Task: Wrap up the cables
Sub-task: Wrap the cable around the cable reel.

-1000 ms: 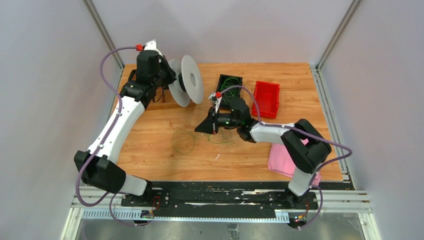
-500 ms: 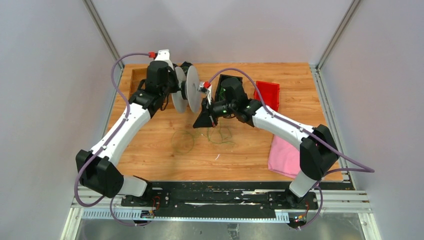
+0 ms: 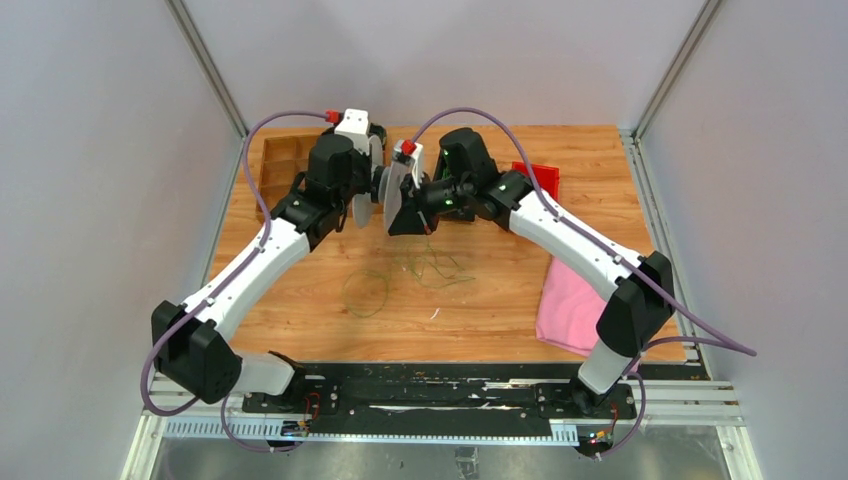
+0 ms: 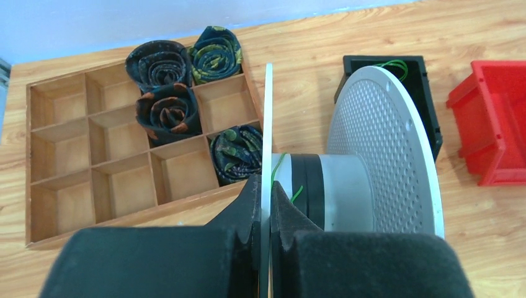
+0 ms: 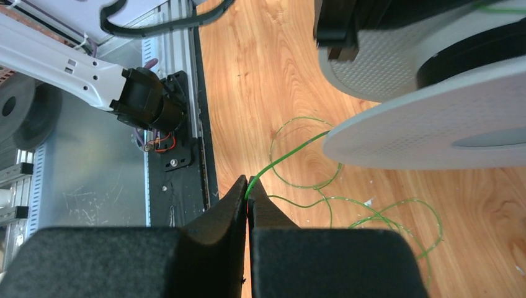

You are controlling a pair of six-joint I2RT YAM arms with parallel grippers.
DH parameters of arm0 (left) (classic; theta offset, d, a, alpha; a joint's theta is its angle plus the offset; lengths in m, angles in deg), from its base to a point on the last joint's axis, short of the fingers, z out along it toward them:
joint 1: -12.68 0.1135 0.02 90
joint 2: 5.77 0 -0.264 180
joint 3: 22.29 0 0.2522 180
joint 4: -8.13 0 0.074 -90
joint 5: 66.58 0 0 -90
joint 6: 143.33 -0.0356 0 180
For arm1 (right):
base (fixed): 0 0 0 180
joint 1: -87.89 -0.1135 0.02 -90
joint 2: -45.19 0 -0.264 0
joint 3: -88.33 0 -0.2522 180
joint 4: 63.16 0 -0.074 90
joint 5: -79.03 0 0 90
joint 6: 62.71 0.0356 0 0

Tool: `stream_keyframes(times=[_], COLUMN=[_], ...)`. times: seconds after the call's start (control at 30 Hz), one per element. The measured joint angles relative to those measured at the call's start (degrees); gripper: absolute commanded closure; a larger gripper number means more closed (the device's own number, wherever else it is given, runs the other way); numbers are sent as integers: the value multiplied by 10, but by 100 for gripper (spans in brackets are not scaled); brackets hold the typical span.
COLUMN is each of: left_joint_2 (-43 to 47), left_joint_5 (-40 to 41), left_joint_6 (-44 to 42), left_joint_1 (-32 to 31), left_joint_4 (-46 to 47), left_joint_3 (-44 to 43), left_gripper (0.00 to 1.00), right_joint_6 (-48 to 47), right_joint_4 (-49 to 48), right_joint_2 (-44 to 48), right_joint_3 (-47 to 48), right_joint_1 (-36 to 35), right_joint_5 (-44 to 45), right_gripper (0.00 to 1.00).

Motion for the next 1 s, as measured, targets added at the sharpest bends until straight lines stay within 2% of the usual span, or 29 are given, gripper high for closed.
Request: stream_keyframes(times=[0.37,1.0], left_joint_2=[6,35], left_joint_5=[-7,-146], left_joint_6=[-76,-161], left_joint_1=[-23,-27], left_joint_4=[18,39], left_joint_3=[34,71], left_gripper=[100,100], right_joint_6=[-23,-43], right_joint_4=[66,108], right_joint_2=[-19,-19], right_joint_3=[88,121], right_joint_1=[19,87], right_joint_5=[43,75], right_gripper=[99,99])
